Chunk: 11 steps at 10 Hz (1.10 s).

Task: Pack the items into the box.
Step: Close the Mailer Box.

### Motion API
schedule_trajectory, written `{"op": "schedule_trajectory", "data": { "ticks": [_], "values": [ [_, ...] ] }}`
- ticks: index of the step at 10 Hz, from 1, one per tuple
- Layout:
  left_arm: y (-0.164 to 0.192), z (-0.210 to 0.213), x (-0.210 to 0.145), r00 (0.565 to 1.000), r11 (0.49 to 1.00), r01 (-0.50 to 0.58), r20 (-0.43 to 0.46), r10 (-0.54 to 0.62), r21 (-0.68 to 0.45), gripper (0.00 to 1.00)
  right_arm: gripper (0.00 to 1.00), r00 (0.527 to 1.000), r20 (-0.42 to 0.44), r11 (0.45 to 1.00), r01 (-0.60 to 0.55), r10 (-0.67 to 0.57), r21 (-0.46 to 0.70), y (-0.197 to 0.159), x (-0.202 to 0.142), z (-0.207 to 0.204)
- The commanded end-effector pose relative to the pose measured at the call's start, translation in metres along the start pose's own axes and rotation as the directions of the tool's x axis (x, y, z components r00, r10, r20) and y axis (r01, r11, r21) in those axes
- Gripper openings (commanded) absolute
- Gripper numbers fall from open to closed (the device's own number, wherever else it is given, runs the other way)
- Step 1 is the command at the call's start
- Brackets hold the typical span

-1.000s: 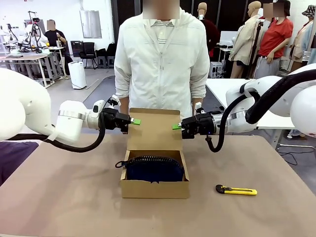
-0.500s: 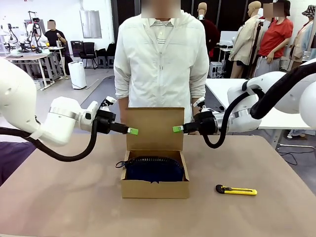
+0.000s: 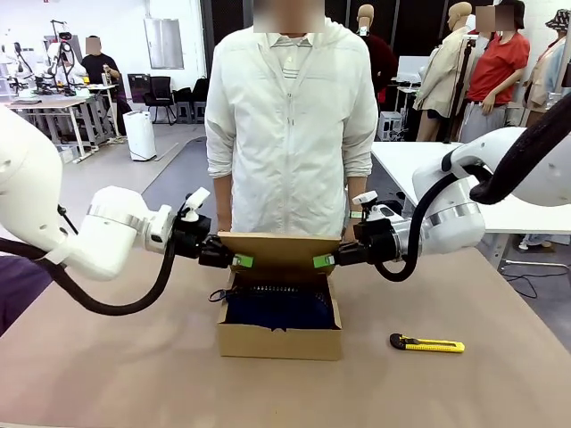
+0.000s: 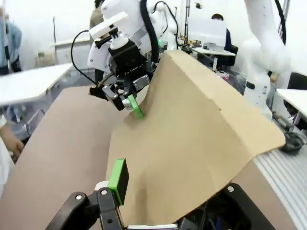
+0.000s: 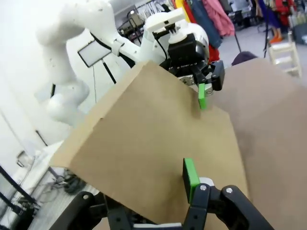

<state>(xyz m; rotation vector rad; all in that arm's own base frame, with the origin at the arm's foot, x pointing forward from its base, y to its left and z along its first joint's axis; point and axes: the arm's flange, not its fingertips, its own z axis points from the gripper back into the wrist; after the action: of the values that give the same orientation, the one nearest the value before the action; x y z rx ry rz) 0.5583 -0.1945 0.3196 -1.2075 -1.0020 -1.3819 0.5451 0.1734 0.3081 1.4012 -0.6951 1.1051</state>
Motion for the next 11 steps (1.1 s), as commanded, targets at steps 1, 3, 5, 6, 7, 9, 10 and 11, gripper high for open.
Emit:
{"op": "schedule_trajectory", "data": {
  "ticks": [1, 3, 5, 6, 7, 9, 10, 11],
  "values": [
    [-0.017, 0.000, -0.014, 0.990, 0.992, 0.124, 0.066, -0.121, -0.033, 0.62, 0.58, 0.995, 0.021, 0.993, -0.101, 0.102, -0.058, 0.006, -0.015, 0.000],
    [-0.021, 0.001, -0.020, 0.985, 0.987, 0.162, 0.066, -0.160, -0.016, 1.00, 1.00, 0.991, 0.005, 0.988, -0.134, 0.135, -0.074, 0.002, -0.022, 0.003],
    [-0.023, 0.003, -0.018, 0.975, 0.976, 0.215, 0.052, -0.215, -0.009, 1.00, 1.00, 0.989, -0.007, 0.984, -0.146, 0.146, -0.106, 0.004, -0.028, 0.007],
    [-0.028, 0.010, -0.020, 0.975, 0.976, 0.217, 0.046, -0.217, 0.011, 1.00, 1.00, 0.992, -0.016, 0.984, -0.127, 0.126, -0.122, 0.009, -0.033, 0.013],
    [-0.036, 0.022, -0.025, 0.979, 0.979, 0.199, 0.034, -0.200, 0.044, 1.00, 1.00, 0.994, -0.026, 0.981, -0.112, 0.109, -0.158, 0.017, -0.040, 0.025],
    [-0.068, 0.062, -0.039, 0.985, 0.971, 0.168, 0.011, -0.172, 0.173, 1.00, 1.00, 0.996, 0.016, 0.963, -0.084, 0.091, -0.255, 0.039, -0.053, 0.056],
    [-0.078, 0.079, -0.041, 0.988, 0.962, 0.140, 0.036, -0.152, 0.234, 1.00, 1.00, 0.992, 0.085, 0.957, -0.068, 0.095, -0.282, 0.045, -0.052, 0.067],
    [-0.083, 0.091, -0.038, 0.982, 0.948, 0.137, 0.088, -0.168, 0.287, 1.00, 1.00, 0.980, 0.155, 0.956, -0.077, 0.125, -0.284, 0.047, -0.048, 0.069]
  ]
}}
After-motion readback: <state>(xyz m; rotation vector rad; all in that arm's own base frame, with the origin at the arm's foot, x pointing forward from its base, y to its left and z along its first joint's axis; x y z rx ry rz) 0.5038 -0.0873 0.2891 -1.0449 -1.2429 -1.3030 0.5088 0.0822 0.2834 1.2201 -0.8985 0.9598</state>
